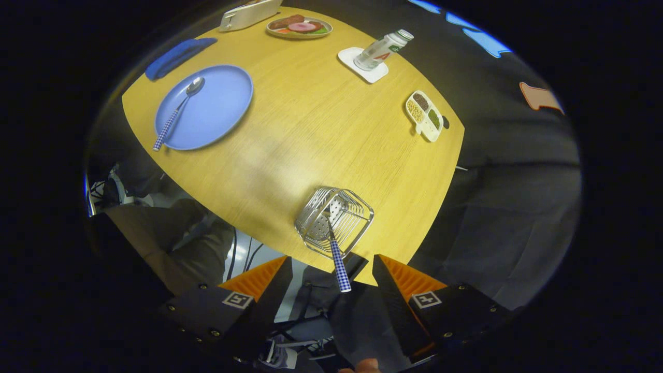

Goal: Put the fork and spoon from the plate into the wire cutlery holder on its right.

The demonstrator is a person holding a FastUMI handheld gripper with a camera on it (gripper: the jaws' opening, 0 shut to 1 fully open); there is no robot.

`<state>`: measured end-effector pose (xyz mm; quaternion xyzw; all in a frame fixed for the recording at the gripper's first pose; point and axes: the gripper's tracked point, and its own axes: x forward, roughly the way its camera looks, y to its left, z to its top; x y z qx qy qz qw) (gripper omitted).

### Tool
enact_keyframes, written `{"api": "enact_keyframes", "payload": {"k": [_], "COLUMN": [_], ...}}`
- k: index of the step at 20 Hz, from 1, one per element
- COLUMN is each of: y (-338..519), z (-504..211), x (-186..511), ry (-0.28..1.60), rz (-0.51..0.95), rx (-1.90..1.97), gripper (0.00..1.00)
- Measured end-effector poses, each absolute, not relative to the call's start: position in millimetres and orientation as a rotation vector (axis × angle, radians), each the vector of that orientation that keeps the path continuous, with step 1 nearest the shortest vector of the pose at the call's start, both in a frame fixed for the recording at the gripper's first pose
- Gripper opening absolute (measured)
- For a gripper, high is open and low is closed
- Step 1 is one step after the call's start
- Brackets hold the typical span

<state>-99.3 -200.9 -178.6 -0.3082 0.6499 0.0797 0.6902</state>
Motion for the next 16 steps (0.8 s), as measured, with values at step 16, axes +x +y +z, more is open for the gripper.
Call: {"api": "enact_keyframes", "payload": {"k": [16], "y": [-21.3], "z": [-208.9], "x": [-108.3], "ry": [1.272], "rz": [0.441], "rx": [-0.479], "gripper": [0.95]}}
